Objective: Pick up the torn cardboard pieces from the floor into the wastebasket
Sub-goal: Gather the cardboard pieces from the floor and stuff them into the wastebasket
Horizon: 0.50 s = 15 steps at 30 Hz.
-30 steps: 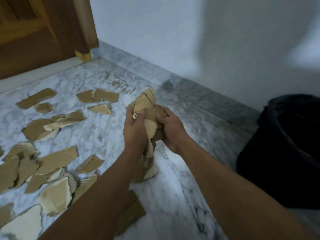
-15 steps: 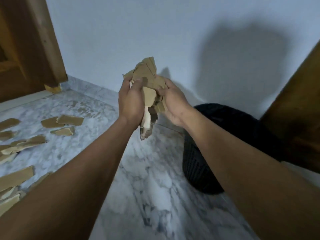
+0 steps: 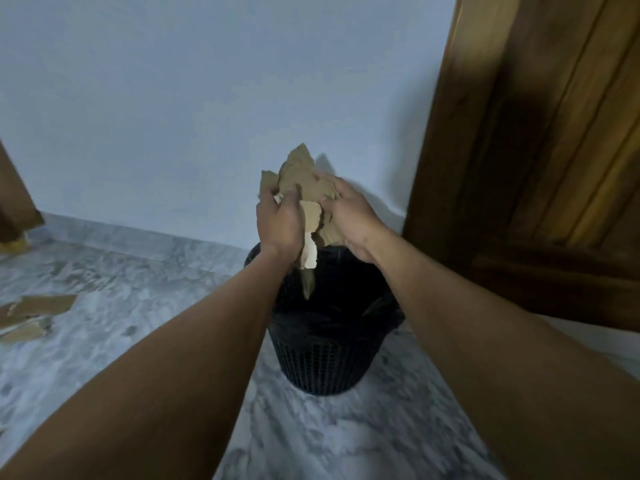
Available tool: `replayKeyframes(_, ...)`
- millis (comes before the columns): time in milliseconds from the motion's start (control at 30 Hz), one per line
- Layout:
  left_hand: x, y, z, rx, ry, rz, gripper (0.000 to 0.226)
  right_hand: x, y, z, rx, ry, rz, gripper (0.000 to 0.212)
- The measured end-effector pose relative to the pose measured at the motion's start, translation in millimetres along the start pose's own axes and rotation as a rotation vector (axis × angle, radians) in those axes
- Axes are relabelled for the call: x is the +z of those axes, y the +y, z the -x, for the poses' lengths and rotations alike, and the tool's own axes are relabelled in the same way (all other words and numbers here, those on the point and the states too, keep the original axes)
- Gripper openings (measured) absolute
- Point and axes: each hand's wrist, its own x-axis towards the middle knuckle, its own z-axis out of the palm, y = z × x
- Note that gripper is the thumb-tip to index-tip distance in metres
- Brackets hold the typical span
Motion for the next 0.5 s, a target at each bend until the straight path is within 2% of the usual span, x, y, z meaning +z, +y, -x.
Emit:
replayKeyframes(67, 7.8, -12.1, 0.1, -0.055, -0.037, -0.068, 0.031, -8.9, 6.4, 3.9, 0.038, -0.008, 0.018, 0.041)
replayKeyframes(200, 2.9, -24.5, 3.4, -0.146, -0.082, -0.212, 0.051, -24.4, 13.3, 11.8, 0.104, 0.019, 0.159, 0.044)
replayKeyframes(400, -45.1, -10.5, 8.5, -0.047, -0.049, -0.376, 0.041, -24.9, 5.9, 22.6, 0.080, 0.000, 0.388, 0.040)
replayKeyframes(500, -83.7, -10.7, 21.2, -0.008, -0.028, -0.465, 0.040, 3.5, 1.5, 31.5, 0.050, -0.040, 0.486, 0.053)
